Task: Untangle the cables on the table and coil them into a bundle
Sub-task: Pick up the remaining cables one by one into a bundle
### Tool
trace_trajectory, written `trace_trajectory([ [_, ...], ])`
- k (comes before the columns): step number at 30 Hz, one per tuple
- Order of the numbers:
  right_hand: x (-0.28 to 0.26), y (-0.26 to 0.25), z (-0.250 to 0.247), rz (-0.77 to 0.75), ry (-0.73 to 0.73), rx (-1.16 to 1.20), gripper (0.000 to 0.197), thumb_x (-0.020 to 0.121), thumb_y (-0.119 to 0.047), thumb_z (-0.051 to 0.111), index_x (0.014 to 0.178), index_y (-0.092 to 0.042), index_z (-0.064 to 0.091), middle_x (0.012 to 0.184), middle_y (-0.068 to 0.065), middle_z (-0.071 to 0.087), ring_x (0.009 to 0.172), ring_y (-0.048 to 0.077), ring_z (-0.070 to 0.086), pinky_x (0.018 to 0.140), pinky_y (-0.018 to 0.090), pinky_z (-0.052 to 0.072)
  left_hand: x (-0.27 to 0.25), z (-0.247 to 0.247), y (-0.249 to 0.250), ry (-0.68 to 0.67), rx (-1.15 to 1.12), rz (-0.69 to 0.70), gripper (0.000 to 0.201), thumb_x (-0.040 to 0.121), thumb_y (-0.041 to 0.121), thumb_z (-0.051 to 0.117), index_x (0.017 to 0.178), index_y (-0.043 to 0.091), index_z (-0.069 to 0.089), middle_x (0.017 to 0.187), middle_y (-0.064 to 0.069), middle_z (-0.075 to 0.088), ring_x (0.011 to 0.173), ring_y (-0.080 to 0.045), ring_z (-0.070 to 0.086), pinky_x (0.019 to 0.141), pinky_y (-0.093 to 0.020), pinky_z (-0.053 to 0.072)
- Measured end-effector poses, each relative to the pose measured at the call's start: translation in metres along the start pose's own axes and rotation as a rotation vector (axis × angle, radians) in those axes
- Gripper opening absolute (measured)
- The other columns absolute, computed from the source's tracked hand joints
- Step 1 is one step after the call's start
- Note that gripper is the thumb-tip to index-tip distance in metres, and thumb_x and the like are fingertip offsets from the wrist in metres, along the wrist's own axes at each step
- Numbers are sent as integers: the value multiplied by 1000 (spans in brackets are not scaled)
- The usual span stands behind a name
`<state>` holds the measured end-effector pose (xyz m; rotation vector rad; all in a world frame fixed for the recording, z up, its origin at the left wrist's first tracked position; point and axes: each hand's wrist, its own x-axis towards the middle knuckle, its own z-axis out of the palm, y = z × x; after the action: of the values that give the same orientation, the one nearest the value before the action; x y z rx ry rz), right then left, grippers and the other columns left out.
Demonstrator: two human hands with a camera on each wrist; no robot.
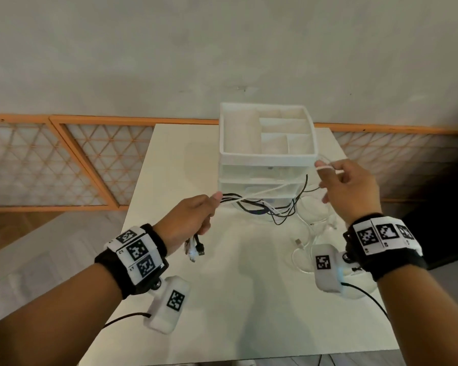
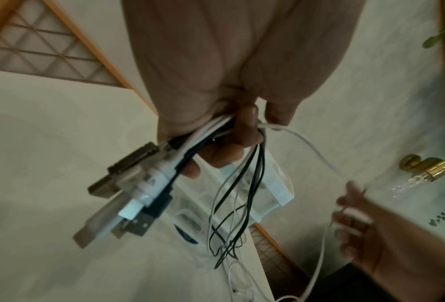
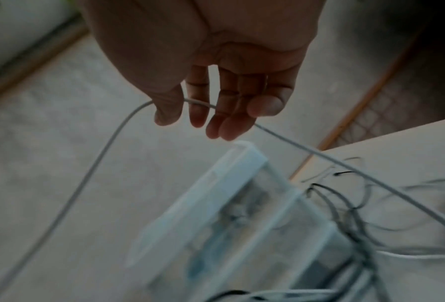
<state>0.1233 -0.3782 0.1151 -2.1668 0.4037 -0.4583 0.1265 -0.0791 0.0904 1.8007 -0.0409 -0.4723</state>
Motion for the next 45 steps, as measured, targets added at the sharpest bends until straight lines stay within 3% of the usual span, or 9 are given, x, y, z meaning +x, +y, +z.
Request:
trace_trajectory([
  [7,-2,114,9,416,-292,-560,37,96,-48,53,101,-16,71,114,20,68,107,40,60,89,39,47,-1,-17,14,45,427,160,45,96,47,51,71,12,37,63,-4,34,53,-16,32,55,-29,32],
  [14,26,3,-19,-134,110,-99,29,96,-52,51,104,-26,60,94,-5,66,76,17,64,72,31,50,12,-18,-14,279,364,54,50,95,51,51,65,15,33,60,-1,34,55,-21,32,61,-40,33],
  [21,83,-17,-22,-100,0,-91,73,84,-81,26,105,-19,59,98,6,69,90,30,66,89,51,53,16,-16,-11,309,202,-36,56,88,59,58,64,17,28,52,5,28,40,-14,22,48,-28,24],
  [25,107,-33,-23,-225,104,61,55,95,-65,27,120,-25,55,123,2,59,112,19,56,99,40,45,21,-15,-7,293,203,-49,55,89,58,57,65,17,28,54,1,28,39,-13,20,46,-27,21],
  [29,128,-26,-21,-219,-23,11,44,99,-56,31,121,-24,53,125,1,57,110,23,55,101,42,45,22,-15,-1,280,238,-49,54,89,55,58,67,16,29,55,0,28,40,-13,20,45,-25,21],
  [33,143,-10,-16,-199,-85,208,13,89,-37,42,88,-34,55,140,-9,52,104,25,60,85,42,47,22,-8,4,244,254,-47,52,91,51,59,66,15,30,44,11,23,39,-12,20,43,-24,20],
  [36,142,16,-10,-127,-172,112,40,85,-3,42,82,-40,54,146,-10,48,109,29,63,77,40,48,24,-4,6,261,263,-35,52,92,49,58,65,14,31,41,10,23,42,-13,20,48,-30,21],
  [40,105,65,-4,141,-481,-424,72,87,5,50,141,-41,39,140,5,52,100,30,63,78,37,54,23,-3,6,284,243,16,53,92,46,59,61,16,29,42,11,26,45,-12,22,50,-31,21],
  [45,27,36,9,-72,-372,-87,64,82,-6,68,127,-47,50,78,-10,69,63,1,59,76,27,49,21,8,19,230,301,99,52,95,46,54,75,-2,52,41,11,34,39,-7,30,50,-27,27],
])
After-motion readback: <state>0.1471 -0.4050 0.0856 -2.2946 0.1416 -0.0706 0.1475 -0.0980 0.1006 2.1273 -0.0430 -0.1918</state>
